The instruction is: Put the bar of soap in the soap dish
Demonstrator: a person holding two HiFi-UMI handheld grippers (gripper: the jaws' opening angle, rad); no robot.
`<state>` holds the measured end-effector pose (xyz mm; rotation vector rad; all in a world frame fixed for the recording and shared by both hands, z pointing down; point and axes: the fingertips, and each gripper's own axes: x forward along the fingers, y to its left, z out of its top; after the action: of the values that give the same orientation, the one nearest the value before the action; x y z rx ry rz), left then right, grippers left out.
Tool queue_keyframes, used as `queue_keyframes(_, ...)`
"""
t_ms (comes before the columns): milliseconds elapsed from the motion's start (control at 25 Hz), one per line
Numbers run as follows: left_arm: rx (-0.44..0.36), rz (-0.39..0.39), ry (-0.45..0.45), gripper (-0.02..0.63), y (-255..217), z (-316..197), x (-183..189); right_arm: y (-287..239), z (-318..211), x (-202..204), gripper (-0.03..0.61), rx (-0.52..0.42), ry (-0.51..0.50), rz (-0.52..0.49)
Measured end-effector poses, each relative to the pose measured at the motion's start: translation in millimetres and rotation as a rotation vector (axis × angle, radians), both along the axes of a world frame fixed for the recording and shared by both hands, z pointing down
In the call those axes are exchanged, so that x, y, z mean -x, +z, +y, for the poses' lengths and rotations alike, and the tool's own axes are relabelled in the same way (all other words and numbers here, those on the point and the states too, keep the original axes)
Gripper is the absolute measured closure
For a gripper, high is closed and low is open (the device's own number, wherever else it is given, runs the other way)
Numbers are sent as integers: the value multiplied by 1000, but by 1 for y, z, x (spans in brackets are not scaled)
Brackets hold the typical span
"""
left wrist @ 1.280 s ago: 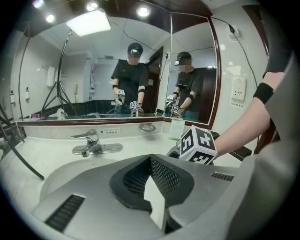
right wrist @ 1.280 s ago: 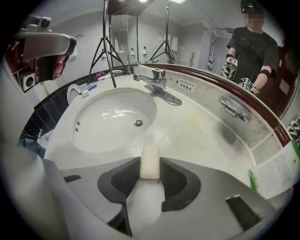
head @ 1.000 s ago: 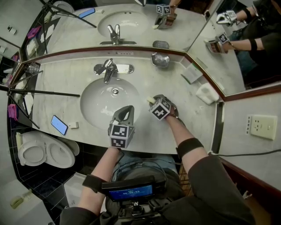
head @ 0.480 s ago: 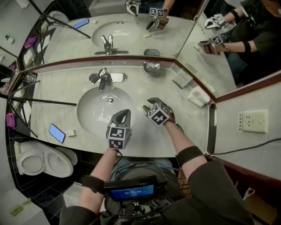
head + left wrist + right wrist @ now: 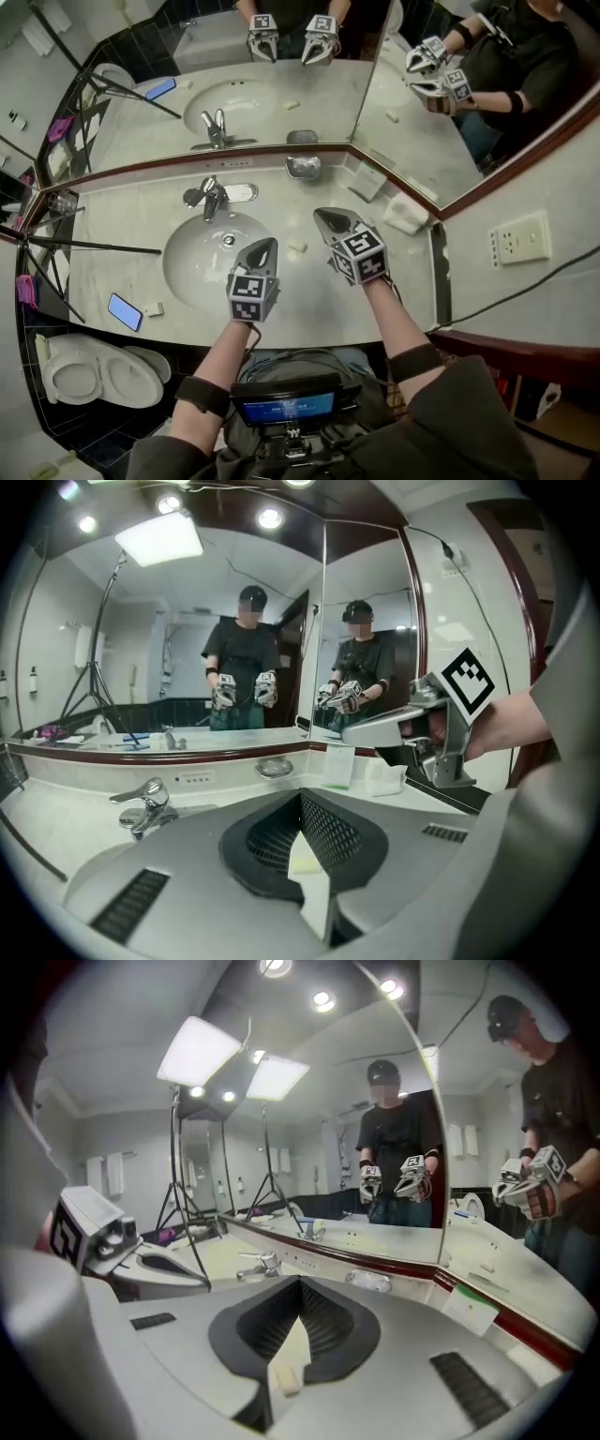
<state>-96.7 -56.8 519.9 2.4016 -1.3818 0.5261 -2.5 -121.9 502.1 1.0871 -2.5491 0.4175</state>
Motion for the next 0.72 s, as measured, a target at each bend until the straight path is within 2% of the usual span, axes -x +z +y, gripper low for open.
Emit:
queue_keyframes(120,-7,8,7,612,-3,0,-4,-19,11,-24,560,-10,78,-99)
queue_keyframes(360,-17,20,16,612,-8,2,-8,-17,34,-61,560,6,168,-163)
queue_keyframes(720,-39,11,19,612,-12,4,-8,-8,43,-75,560,22,203,-167)
